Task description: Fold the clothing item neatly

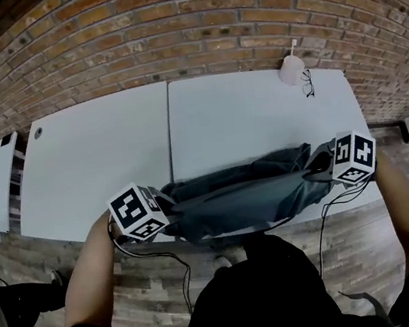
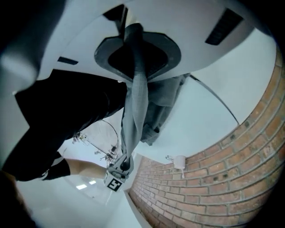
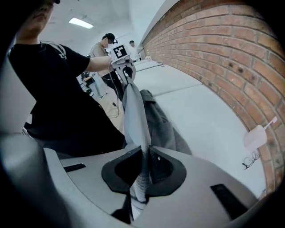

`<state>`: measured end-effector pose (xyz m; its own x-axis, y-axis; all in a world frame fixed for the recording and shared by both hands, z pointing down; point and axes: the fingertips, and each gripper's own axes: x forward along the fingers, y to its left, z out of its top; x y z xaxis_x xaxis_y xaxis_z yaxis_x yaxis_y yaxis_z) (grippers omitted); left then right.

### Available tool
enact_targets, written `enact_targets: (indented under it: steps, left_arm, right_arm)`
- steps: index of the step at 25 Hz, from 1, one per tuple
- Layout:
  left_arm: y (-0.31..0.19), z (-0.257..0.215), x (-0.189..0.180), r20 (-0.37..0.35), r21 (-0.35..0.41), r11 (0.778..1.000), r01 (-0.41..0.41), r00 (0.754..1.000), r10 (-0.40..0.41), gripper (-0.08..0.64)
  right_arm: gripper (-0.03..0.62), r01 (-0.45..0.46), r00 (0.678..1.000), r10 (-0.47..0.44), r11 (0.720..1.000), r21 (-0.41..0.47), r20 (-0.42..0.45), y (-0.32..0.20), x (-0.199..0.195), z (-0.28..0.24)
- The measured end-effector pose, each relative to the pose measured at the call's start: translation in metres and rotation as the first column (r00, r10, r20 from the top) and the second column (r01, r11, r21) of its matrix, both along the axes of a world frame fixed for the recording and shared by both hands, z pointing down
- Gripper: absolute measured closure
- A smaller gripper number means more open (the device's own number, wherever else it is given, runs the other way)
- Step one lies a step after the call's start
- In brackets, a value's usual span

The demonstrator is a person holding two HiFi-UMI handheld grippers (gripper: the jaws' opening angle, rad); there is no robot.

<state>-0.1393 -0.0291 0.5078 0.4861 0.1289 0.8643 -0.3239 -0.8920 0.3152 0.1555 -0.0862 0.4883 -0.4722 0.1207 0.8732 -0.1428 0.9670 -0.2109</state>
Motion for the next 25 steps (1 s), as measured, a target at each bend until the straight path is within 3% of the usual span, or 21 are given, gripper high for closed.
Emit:
enact_targets:
  steps: [4,8,12,17,22,24,25]
  left_arm:
    - [-0.048,0.009,-0.007,0.085,0.082,0.995,0.06,0.994,-0.067,0.523]
    - [-0.092,0.038,-0.009,0.221,0.182,0.979,0.091,0.966,-0.131,0.523]
    - [-0.109,0.088,-0.011,0.33,0.167,0.981,0.099,0.932,-0.15,0.523]
    - [-0.12,0.123,-0.008,0.355,0.167,0.974,0.153,0.912,-0.204,0.523]
    - [-0.125,0.13,-0.004,0.386,0.226,0.968,0.112,0.902,-0.195,0.526]
    - [-0.128,0.128,-0.007,0.352,0.262,0.954,0.146,0.906,-0.235,0.523]
    - [-0.132,0.126,-0.012,0.322,0.282,0.938,0.202,0.901,-0.291,0.486]
  right_arm:
    - [0.566,-0.106,0.994,0.106,0.992,0.068,0.013,-0.052,-0.002,0.012]
    - [0.566,-0.166,0.982,0.177,0.973,0.159,-0.061,-0.093,0.0,0.052]
    - [0.565,-0.157,0.97,0.189,0.968,0.197,-0.151,-0.106,0.005,0.107]
    - [0.566,-0.251,0.948,0.281,0.949,0.188,-0.15,-0.107,0.001,0.147]
    - [0.565,-0.359,0.922,0.379,0.913,0.192,-0.08,-0.112,0.002,0.15]
    - [0.563,-0.38,0.916,0.399,0.897,0.225,-0.046,-0.113,0.003,0.145]
    - [0.542,-0.407,0.906,0.423,0.882,0.239,-0.018,-0.115,0.005,0.14]
